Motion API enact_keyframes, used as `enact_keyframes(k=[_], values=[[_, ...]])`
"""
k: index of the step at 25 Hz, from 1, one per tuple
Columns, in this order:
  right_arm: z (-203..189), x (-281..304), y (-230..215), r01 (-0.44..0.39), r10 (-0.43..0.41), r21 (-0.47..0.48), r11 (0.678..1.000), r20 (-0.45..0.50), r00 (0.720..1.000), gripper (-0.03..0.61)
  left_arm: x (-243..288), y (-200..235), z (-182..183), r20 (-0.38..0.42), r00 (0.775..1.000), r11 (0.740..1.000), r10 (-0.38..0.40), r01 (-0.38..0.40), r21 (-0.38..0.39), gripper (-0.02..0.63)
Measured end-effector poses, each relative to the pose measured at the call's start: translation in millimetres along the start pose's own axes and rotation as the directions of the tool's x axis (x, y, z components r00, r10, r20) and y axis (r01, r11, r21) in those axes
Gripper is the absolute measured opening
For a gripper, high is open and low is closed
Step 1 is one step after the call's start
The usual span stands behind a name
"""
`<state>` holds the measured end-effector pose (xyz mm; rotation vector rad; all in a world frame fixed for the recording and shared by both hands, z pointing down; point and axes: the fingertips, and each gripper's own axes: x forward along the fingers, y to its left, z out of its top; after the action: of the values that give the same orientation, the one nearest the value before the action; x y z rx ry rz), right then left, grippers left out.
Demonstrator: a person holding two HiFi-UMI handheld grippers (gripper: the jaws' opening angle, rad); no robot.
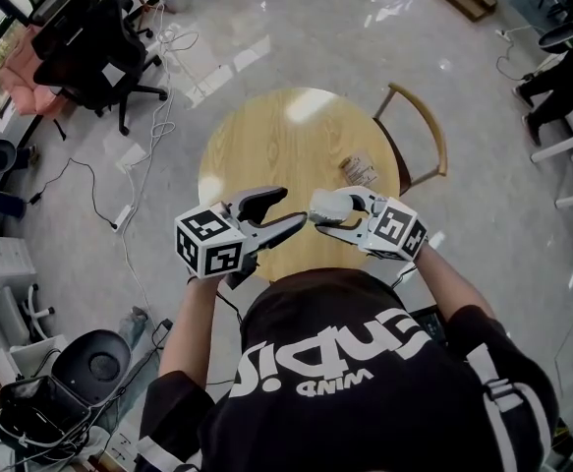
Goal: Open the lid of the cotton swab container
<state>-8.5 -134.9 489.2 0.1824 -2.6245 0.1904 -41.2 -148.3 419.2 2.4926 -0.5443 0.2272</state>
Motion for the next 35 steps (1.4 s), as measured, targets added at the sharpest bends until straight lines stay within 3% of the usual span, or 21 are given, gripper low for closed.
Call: enact_keyframes(k=[4, 12, 16, 24, 28, 35], values=[[-0.7, -14.2, -4.7, 0.035, -0.036, 0.024, 0.999, 0.008, 0.999, 0.198, -7.9, 2.3, -3.4, 0.007, 1.000, 1.000, 0.029, -0.029, -0.010, 0.264], [2.6, -27.5, -18.8, 0.135, -0.141, 0.122, 0.983, 0.045, 0.989, 0.198, -31.2, 19.6, -13.1, 0.057, 0.990, 0.992, 0.127, -0.128, 0.011, 0.126], [4.7, -32.1, -25.5, 0.203, -0.214, 0.163, 0.966, 0.055, 0.975, 0.198, -39.8, 23.7, -18.9, 0.088, 0.982, 0.986, 0.166, -0.168, 0.018, 0.054], [4.4, -43.2, -37.1, 0.320, -0.343, 0.231, 0.919, 0.065, 0.937, 0.198, -37.8, 20.3, -31.1, 0.106, 0.975, 0.980, 0.194, -0.198, 0.026, 0.011], [0.6, -47.2, -44.1, 0.360, -0.389, 0.256, 0.897, 0.069, 0.919, 0.198, -39.3, 25.8, -32.1, 0.156, 0.953, 0.962, 0.261, -0.270, 0.036, 0.011], [0.4, -53.8, -51.5, 0.405, -0.452, 0.276, 0.871, 0.132, 0.882, 0.198, -49.6, 40.2, -33.9, 0.247, 0.882, 0.897, 0.401, -0.433, 0.088, 0.011]])
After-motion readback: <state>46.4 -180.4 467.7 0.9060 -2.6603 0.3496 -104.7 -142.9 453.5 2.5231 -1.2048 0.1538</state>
